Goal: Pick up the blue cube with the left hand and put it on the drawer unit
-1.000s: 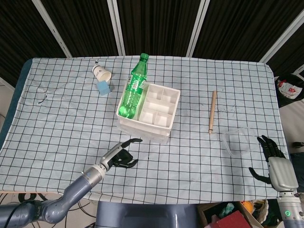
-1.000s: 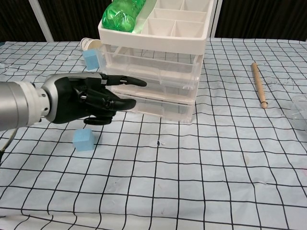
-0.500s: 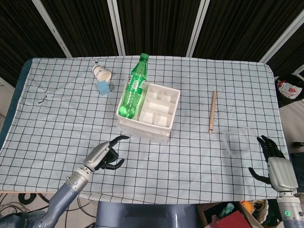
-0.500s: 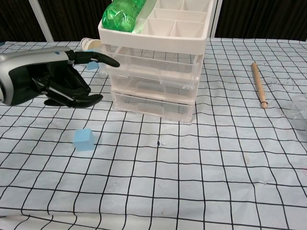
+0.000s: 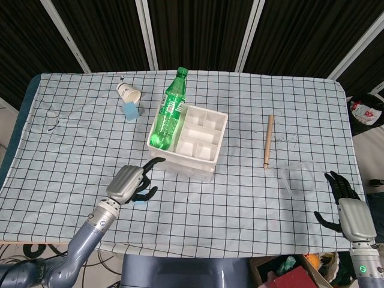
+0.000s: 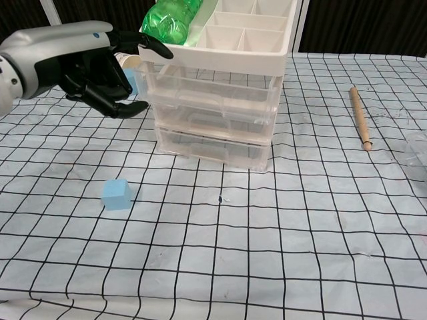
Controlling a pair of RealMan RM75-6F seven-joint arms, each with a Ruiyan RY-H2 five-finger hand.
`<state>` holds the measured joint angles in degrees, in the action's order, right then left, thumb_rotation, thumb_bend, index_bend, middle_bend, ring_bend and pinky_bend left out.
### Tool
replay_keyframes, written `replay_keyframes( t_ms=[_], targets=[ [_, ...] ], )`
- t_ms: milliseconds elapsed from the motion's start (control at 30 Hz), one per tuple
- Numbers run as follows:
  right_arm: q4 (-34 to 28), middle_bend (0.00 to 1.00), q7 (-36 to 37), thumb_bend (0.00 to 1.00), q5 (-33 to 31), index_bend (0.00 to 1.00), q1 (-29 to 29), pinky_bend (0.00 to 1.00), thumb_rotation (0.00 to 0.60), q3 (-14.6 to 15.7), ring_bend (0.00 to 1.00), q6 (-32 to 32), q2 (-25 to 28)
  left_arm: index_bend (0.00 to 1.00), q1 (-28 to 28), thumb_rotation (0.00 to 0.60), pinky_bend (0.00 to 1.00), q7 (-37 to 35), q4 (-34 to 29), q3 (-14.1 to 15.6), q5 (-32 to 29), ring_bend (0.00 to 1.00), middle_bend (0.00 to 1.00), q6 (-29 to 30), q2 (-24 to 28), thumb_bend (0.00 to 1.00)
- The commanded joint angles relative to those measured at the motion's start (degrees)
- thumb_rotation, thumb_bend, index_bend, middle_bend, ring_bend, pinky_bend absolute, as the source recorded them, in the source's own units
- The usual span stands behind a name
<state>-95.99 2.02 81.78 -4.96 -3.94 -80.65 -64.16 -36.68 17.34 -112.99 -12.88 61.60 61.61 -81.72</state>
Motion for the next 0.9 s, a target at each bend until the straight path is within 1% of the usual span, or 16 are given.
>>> replay_keyframes(
  t_ms=[33, 233, 367, 500, 567, 900],
  targets=[
    [0.0, 0.00, 0.1, 0.21, -0.1, 0.00, 0.0, 0.19, 0.600, 0.0, 0.01, 0.1, 0.0, 0.18, -2.4, 0.600, 0.95, 3.3, 0.7, -1.5, -4.3, 0.98, 1.00, -0.4, -1.3, 0.39],
    [-0.1, 0.00, 0.2, 0.21, -0.1, 0.00, -0.1, 0.19, 0.600, 0.0, 0.01, 0.2, 0.1, 0.22, -4.6, 0.600, 0.95, 6.1, 1.5, -2.2, -9.4, 0.98, 1.00, -0.6, -2.5, 0.39],
    [-0.1, 0.00, 0.1, 0.21, -0.1, 0.00, 0.0, 0.19, 0.600, 0.0, 0.01, 0.2, 0.1, 0.30, -5.5, 0.600, 0.95, 6.8, 1.2, -2.4, -11.8, 0.98, 1.00, -0.4, -3.0, 0.39],
    [-0.1, 0.00, 0.2, 0.21, -0.2, 0.00, 0.0, 0.19, 0.600, 0.0, 0.01, 0.2, 0.1, 0.38, -5.9, 0.600, 0.95, 7.5, 0.5, -2.2, -12.6, 0.98, 1.00, 0.3, -2.8, 0.39],
    [-0.1, 0.00, 0.2, 0.21, -0.2, 0.00, 0.0, 0.19, 0.600, 0.0, 0.01, 0.2, 0.1, 0.40, -5.7, 0.600, 0.95, 7.3, -0.3, -2.0, -12.8, 0.98, 1.00, 0.5, -2.3, 0.39],
    [-0.2, 0.00, 0.2, 0.21, -0.3, 0.00, 0.0, 0.19, 0.600, -0.1, 0.01, 0.3, 0.1, 0.41, -4.6, 0.600, 0.95, 6.5, -5.3, 0.5, -12.2, 0.98, 1.00, 0.2, 2.3, 0.39]
  ],
)
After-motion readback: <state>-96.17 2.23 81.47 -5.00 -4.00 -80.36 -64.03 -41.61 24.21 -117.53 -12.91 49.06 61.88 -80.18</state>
